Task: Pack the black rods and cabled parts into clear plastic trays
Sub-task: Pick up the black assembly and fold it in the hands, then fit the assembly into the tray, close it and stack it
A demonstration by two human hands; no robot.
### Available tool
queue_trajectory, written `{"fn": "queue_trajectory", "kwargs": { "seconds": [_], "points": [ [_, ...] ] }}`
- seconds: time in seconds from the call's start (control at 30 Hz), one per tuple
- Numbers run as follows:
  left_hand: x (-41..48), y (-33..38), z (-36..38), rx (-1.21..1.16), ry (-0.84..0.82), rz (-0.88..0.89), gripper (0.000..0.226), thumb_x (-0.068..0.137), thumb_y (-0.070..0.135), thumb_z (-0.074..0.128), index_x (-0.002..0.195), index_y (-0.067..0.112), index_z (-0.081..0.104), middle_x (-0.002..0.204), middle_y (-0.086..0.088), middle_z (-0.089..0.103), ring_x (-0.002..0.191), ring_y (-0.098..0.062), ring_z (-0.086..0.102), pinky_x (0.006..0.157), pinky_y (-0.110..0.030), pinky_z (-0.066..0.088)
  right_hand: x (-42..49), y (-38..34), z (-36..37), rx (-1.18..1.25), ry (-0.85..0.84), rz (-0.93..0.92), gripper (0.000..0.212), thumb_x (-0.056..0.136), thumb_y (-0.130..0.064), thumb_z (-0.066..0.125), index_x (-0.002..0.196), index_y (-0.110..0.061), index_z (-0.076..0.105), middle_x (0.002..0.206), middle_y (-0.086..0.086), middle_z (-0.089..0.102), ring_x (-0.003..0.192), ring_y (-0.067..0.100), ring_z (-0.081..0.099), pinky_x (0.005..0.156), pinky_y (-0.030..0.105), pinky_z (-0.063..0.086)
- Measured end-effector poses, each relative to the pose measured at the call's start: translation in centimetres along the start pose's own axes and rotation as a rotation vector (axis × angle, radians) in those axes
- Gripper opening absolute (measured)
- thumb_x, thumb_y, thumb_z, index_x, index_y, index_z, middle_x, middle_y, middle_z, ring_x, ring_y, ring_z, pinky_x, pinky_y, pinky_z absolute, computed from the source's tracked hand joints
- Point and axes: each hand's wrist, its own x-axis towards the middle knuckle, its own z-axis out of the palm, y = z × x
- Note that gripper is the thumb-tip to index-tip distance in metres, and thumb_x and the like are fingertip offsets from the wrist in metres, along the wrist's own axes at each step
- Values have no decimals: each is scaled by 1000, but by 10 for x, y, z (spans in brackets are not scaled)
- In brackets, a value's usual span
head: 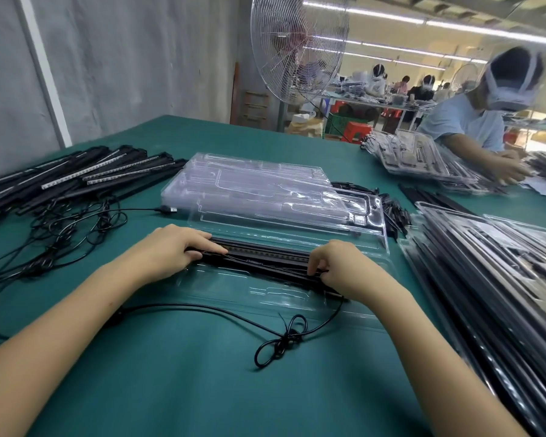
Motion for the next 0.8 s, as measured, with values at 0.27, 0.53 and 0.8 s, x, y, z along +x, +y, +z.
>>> {"fn": "queue_trajectory", "kwargs": {
  "seconds": [0.27, 0.53, 0.8],
  "points": [
    [3, -1, -1, 47, -53, 6, 67, 96, 15, 52, 86, 80, 40, 141, 21, 44, 132, -14, 41, 109, -41, 32, -30, -50, -23, 196, -428, -357, 20, 74, -29, 76, 92, -34, 67, 90, -10, 64, 57, -12, 50, 49, 5, 35],
    [-1, -1, -1, 53, -45, 15, 63, 97, 16, 50, 91, 78, 39, 141, 21, 44, 129, -13, 44, 107, -42, 34, -31, -66, -9, -23, -433, -319, 13, 78, -21, 72, 80, -25, 60, 74, -11, 51, 69, 11, 49, 62, 27, 42],
    [-4, -3, 0, 3, -29, 20, 62, 97, 15, 51, 92, 77, 42, 140, 21, 46, 129, -13, 45, 109, -42, 33, -32, 19, -61, 102, -73, 206, 25, 76, -22, 66, 62, -12, 48, 53, 0, 42, 43, 11, 36, 43, 18, 29]
  ]
}}
